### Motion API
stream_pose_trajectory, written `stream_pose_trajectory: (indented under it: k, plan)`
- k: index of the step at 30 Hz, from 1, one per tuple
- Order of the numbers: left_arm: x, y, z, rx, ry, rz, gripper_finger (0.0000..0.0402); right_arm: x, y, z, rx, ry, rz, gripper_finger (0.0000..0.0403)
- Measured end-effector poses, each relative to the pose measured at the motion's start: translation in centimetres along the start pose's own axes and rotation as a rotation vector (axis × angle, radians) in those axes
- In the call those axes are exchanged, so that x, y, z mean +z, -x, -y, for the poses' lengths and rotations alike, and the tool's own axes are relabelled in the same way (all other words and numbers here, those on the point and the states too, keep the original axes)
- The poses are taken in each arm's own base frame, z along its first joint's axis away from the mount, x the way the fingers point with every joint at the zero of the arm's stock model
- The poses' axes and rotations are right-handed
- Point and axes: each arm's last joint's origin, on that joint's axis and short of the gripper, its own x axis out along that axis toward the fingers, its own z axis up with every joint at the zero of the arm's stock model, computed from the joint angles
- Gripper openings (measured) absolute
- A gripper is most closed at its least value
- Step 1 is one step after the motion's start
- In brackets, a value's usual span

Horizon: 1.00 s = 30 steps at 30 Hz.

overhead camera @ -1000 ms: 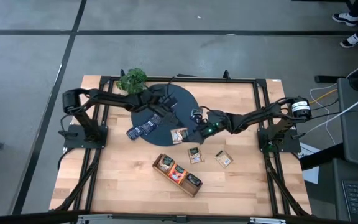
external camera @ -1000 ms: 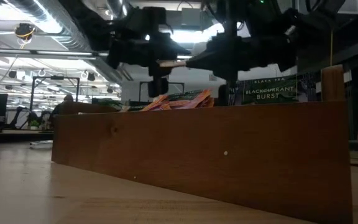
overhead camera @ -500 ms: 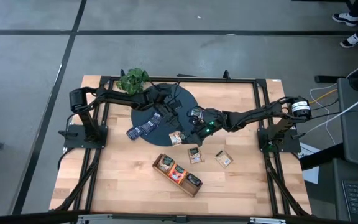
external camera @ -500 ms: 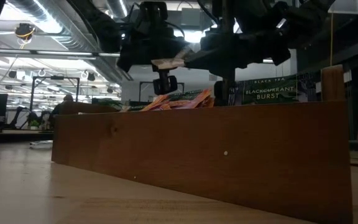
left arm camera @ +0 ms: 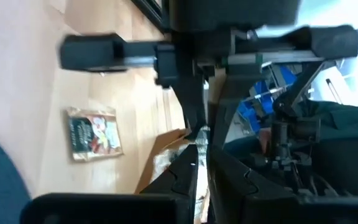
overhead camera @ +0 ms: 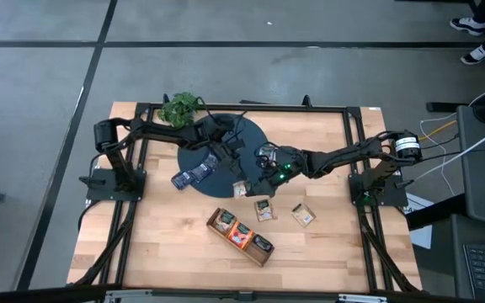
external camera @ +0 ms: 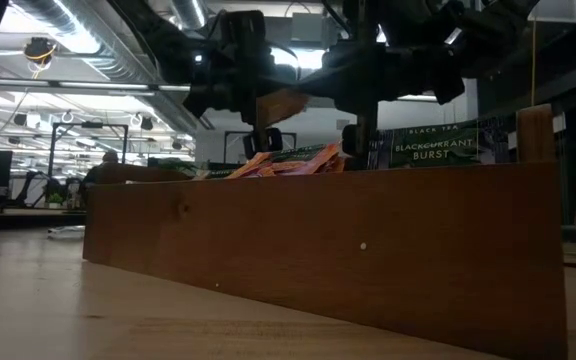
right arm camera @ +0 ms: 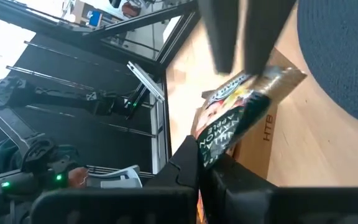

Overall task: Pick & Place Tea
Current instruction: Put the brown tea bag into the left section of the wooden organizer

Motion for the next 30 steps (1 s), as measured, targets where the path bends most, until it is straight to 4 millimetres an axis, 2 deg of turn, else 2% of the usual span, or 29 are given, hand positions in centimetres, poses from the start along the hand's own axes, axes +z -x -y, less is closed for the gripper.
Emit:
stream_pose_trajectory:
  k: [6, 19, 30]
  plan:
    - [0.4, 0.9, -0.4, 0.006, 0.012, 0.022, 0.0055, 0.0, 0.0, 0.0, 0.0, 0.0, 0.0, 0.0007]
    - [0.5, 1.3, -0.6, 0.012, -0.035, 0.032, 0.016, 0.0, 0.0, 0.0, 0.001, 0.001, -0.001, 0.0005]
    - [0.1, 0.6, -0.1, -0.052, -0.042, -0.025, 0.0167, 0.2, 0.1, 0.2, -0.003, -0.002, 0.008, 0.0005]
